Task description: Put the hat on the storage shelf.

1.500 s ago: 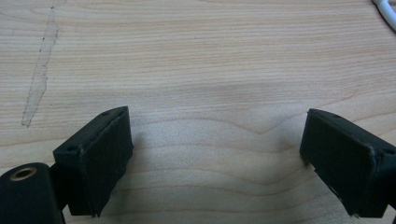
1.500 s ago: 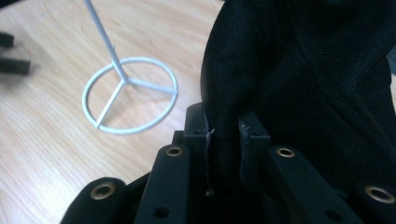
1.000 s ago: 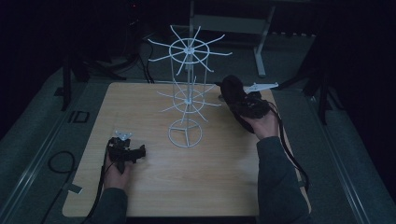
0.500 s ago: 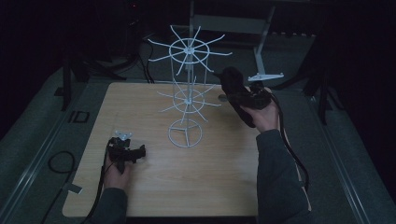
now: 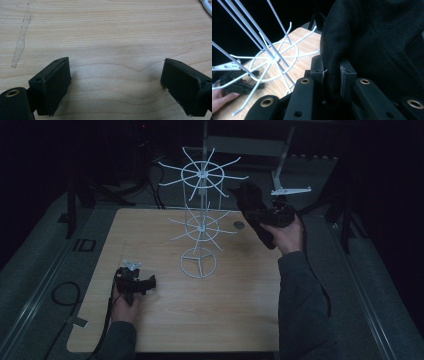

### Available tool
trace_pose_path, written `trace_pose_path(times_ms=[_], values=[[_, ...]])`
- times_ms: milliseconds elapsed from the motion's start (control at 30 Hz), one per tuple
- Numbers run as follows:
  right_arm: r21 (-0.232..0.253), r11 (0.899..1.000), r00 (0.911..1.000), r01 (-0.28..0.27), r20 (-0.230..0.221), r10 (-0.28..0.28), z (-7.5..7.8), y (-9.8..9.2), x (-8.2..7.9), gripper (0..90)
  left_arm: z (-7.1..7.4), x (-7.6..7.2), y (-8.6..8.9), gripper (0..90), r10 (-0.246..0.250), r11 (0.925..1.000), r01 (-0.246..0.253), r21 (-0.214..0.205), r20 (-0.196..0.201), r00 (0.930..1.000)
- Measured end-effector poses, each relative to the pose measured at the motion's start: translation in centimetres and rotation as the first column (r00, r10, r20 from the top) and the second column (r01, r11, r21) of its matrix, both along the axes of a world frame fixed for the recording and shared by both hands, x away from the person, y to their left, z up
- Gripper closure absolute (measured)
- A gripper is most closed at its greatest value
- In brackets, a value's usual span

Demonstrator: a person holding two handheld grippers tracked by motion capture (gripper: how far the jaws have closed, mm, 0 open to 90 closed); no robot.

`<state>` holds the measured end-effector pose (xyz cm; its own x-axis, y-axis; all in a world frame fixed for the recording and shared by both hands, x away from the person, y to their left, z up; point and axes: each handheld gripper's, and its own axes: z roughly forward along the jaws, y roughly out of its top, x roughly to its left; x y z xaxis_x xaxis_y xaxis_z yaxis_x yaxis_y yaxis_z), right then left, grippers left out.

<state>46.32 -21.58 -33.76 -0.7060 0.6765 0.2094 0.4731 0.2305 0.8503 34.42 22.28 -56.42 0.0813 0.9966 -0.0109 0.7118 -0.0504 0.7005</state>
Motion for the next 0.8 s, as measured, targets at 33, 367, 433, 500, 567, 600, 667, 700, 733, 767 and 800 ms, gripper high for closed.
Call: trace_pose_path(times_ms=[33,367,433,500,567,600,667,700,733,767,800], values=[[0.005,1.0,1.0,-0.001,0.001,0.001,0.1,0.0,0.0,77.4,0.0,0.0,0.0,10.2,0.0,1.0,0.0,0.001,-0.001,1.0],[0.045,0.999,0.9998,-0.018,0.007,0.018,1.9,-0.4,0.0,77.3,0.0,0.0,0.0,10.2,0.0,1.0,0.0,0.001,-0.002,1.0],[0.051,0.999,0.9998,-0.018,0.009,0.018,2.3,-0.4,0.0,77.3,0.0,0.0,0.0,10.2,0.0,1.0,0.0,0.001,-0.002,1.0],[0.052,0.998,0.9998,-0.019,0.011,0.019,2.5,-0.4,0.0,77.3,0.0,0.0,0.0,10.2,-0.001,1.0,0.001,0.001,-0.002,1.0],[0.052,0.998,0.9996,-0.022,0.021,0.021,3.3,-0.4,0.0,77.3,0.0,0.0,0.0,10.2,-0.001,1.0,0.001,0.001,-0.002,1.0],[0.055,0.998,0.9996,-0.021,0.02,0.02,3.4,-0.4,0.0,77.3,0.0,0.0,0.0,10.2,-0.001,1.0,0.001,0.001,-0.002,1.0],[0.065,0.998,0.9994,-0.026,0.025,0.024,3.8,-0.4,0.0,77.3,0.0,0.0,0.0,10.2,0.0,1.0,0.0,0.001,-0.003,1.0],[0.07,0.997,0.9994,-0.027,0.026,0.025,4.1,-0.5,-0.1,77.3,0.0,0.0,0.0,10.2,-0.001,1.0,0.001,0.001,-0.002,1.0],[0.074,0.997,0.9993,-0.028,0.026,0.026,4.3,-0.5,-0.1,77.3,0.0,0.0,0.0,10.2,0.0,1.0,0.0,0.001,-0.002,1.0],[0.075,0.997,0.9993,-0.029,0.027,0.027,4.5,-0.5,-0.1,77.3,0.0,0.0,0.0,10.2,0.0,1.0,0.0,0.001,-0.002,1.0],[0.075,0.997,0.9992,-0.029,0.03,0.027,4.7,-0.4,-0.1,77.3,0.0,0.0,0.0,10.2,0.0,1.0,0.0,0.001,-0.002,1.0]])
